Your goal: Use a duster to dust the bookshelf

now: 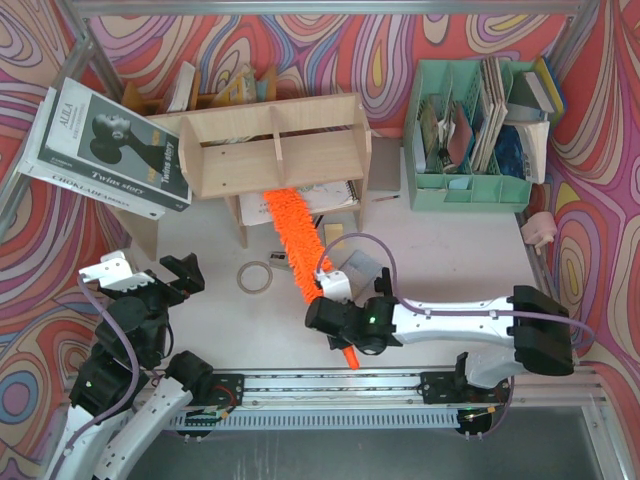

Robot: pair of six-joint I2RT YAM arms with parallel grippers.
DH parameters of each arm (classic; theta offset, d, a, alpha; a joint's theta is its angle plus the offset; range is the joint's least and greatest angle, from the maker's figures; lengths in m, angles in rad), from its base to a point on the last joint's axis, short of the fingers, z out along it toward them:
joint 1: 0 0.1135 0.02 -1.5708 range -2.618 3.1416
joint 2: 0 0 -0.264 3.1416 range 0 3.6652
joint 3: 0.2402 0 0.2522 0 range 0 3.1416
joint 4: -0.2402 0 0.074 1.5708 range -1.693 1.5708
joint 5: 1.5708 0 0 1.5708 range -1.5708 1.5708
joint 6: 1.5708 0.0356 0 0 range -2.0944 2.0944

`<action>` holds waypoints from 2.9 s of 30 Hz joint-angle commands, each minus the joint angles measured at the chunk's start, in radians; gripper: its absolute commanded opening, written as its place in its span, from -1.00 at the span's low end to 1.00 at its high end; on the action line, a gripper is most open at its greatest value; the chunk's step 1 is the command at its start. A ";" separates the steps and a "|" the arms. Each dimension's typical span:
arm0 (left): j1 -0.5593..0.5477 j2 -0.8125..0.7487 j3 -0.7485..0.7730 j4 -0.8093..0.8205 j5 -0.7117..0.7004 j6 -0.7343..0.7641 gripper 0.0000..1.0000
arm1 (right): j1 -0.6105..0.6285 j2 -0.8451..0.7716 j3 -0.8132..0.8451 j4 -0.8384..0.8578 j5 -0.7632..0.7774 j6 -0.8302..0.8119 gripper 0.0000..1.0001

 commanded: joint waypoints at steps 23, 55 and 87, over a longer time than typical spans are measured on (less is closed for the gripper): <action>0.006 0.012 0.009 -0.007 -0.016 0.000 0.96 | 0.088 0.039 0.094 -0.057 0.120 -0.006 -1.00; 0.006 0.016 0.010 -0.009 -0.015 0.000 0.97 | 0.188 0.104 0.073 -0.006 0.116 -0.068 -1.00; 0.007 0.022 0.010 -0.008 -0.019 0.002 0.96 | 0.162 -0.054 0.073 -0.099 0.256 0.045 -1.00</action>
